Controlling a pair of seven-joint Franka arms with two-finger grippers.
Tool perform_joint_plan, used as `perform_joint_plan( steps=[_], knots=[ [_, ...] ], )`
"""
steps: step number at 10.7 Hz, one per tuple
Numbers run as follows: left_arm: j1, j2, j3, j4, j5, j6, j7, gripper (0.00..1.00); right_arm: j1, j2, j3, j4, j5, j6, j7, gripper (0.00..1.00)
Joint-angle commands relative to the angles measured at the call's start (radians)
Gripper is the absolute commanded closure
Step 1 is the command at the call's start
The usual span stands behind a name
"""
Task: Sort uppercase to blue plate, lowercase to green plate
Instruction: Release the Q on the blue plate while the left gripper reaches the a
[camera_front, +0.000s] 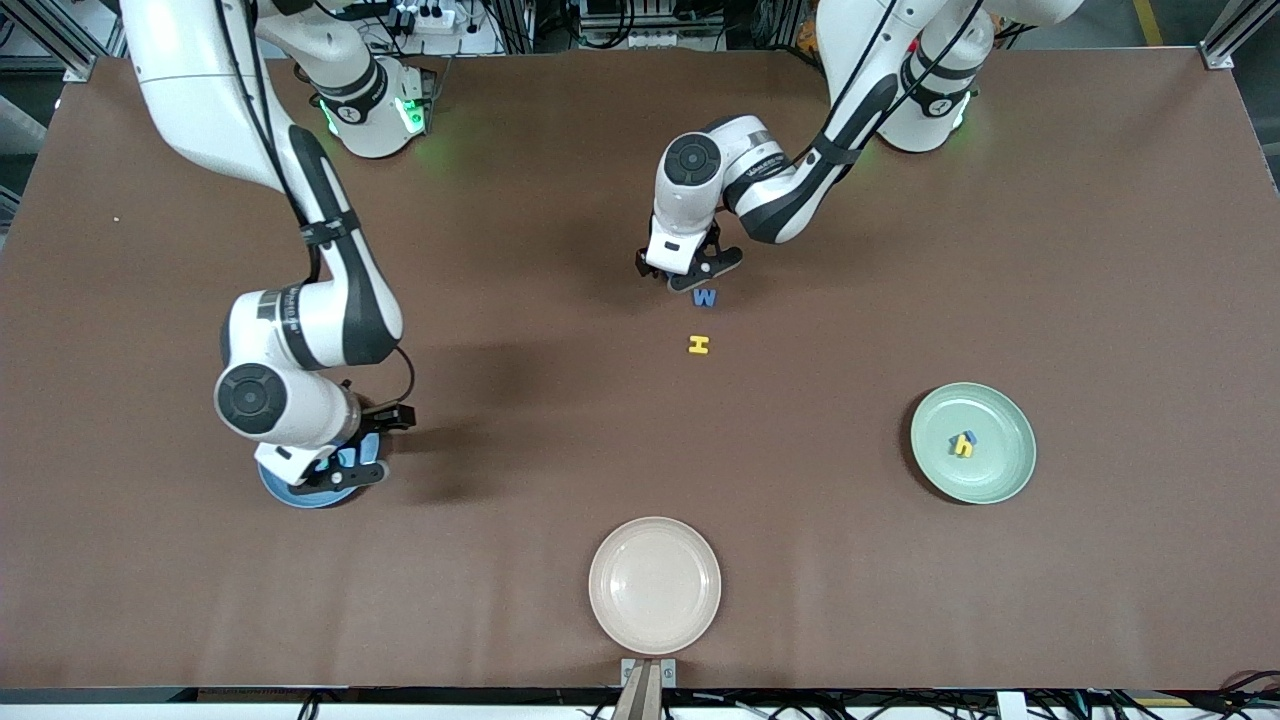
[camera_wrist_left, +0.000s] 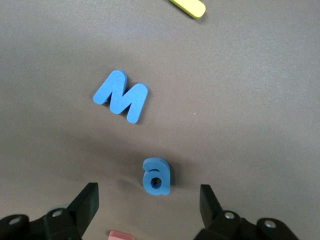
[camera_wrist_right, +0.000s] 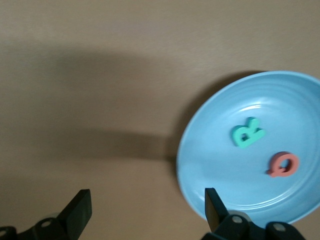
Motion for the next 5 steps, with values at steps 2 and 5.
perform_joint_plan(
  steps=[2, 5],
  knots=[
    [0.019, 0.012, -0.013, -0.015, 0.068, 0.044, -0.031, 0.14, -0.02, -0.028, 0.033, -0.019, 0.012, -0.013, 0.042, 0.0],
    [0.02, 0.023, -0.013, -0.012, 0.07, 0.054, -0.031, 0.22, -0.025, -0.019, 0.033, -0.027, 0.012, -0.005, 0.042, 0.0]
  ],
)
